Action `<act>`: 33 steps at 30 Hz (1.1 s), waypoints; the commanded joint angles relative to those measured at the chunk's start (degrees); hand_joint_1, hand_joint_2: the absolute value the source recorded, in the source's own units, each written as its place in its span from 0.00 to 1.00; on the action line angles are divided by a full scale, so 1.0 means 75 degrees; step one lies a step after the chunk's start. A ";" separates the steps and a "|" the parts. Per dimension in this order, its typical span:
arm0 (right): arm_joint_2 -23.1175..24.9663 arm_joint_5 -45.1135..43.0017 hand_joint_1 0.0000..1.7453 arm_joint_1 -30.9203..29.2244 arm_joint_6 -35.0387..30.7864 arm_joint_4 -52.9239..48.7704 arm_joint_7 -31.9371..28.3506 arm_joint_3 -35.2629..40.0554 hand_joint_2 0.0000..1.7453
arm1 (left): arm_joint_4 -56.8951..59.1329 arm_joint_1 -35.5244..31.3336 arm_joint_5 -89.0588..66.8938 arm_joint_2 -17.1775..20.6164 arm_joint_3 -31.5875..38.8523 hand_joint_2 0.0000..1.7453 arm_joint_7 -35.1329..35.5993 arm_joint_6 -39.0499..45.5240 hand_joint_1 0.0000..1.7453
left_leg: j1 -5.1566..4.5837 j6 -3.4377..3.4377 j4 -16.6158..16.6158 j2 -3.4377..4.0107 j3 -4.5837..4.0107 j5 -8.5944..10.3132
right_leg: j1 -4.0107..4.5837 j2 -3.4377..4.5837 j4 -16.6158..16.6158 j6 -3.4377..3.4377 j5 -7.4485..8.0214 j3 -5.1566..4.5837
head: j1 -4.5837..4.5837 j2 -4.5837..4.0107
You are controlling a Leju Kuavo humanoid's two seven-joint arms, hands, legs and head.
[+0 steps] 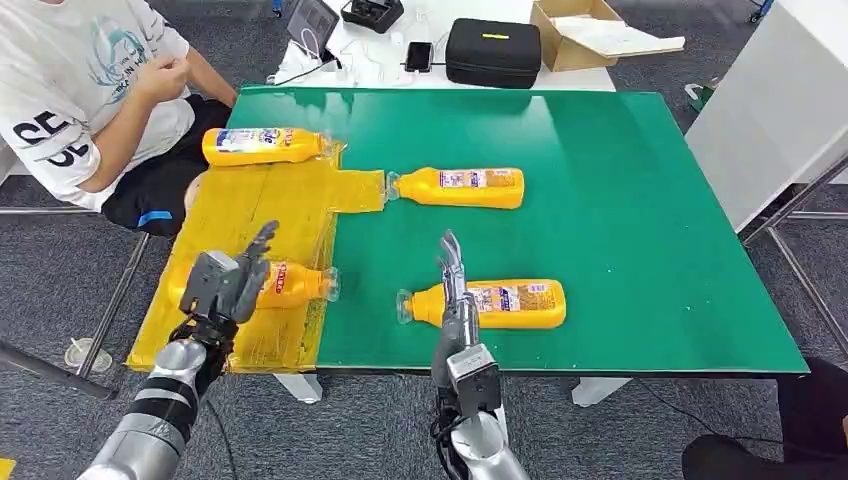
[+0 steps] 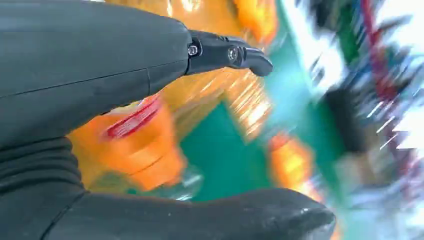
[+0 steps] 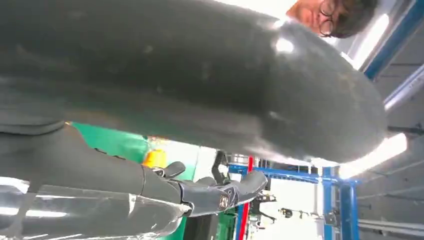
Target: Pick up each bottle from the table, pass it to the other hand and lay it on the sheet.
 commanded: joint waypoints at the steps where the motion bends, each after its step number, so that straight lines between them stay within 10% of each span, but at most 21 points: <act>1: -0.0026 0.0097 0.00 -0.0256 -0.0191 0.0832 0.0023 -0.0049 0.00 | -0.1952 0.0219 0.1215 -0.1001 0.1864 0.00 0.0026 0.1167 0.00 | 0.0006 0.0004 0.0001 0.0009 0.0006 -0.0011 | 0.0010 0.0000 -0.0005 -0.0008 -0.0006 0.0011 | 0.0000 0.0000; 13: -0.0104 0.0252 0.00 -0.0326 -0.0270 0.0999 0.0023 0.0083 0.00 | -0.2669 0.0327 0.1439 -0.1207 0.1972 0.00 0.0026 0.1648 0.00 | 0.0005 0.0001 -0.0002 0.0028 -0.0013 -0.0012 | 0.0007 0.0007 -0.0005 -0.0007 -0.0004 -0.0015 | -0.0003 0.0000; 17: -0.0810 0.1516 0.00 -0.0566 -0.0635 0.0884 0.1164 -0.0027 0.00 | -0.2198 0.0400 0.1593 -0.1167 0.1913 0.00 0.0026 0.1572 0.00 | 0.0003 0.0001 -0.0008 0.0020 -0.0010 -0.0009 | 0.0006 0.0001 -0.0010 -0.0008 -0.0004 -0.0010 | 0.0000 0.0000; 18: -0.1085 0.1760 0.00 -0.0580 -0.0745 0.0699 0.1378 -0.0366 0.00 | -0.2463 0.0670 0.1348 -0.1146 0.1803 1.00 0.0026 0.1788 0.00 | 0.0002 0.0004 -0.0012 0.0022 0.0006 -0.0012 | 0.0005 0.0001 -0.0015 -0.0008 -0.0006 0.0006 | 0.0000 0.0000; 19: -0.1427 0.2288 0.00 -0.0644 -0.0721 0.0608 0.1789 -0.0454 1.00 | -0.2516 0.0868 0.1316 -0.1129 0.1750 1.00 0.0026 0.1750 0.00 | 0.0004 0.0003 -0.0012 0.0025 0.0001 -0.0011 | 0.0007 0.0004 -0.0017 -0.0007 -0.0003 0.0001 | -0.0003 0.0003; 23: -0.2304 0.2971 0.00 -0.0705 -0.0149 0.0034 0.2573 -0.1185 1.00 | -0.3003 0.1648 0.0933 -0.1103 0.1498 1.00 0.0026 0.2086 0.00 | -0.0006 0.0009 -0.0011 0.0020 -0.0003 -0.0012 | -0.0003 -0.0001 -0.0017 0.0000 -0.0005 -0.0002 | -0.0003 0.0000; 33: -0.2210 0.3016 0.00 -0.0673 -0.0145 -0.0001 0.2590 -0.1136 1.00 | -0.2948 0.1591 0.0930 -0.1108 0.1496 1.00 0.0026 0.2105 0.00 | -0.0005 0.0010 0.0003 0.0023 -0.0012 -0.0027 | 0.0002 -0.0002 -0.0004 -0.0011 -0.0013 -0.0011 | -0.0003 0.0000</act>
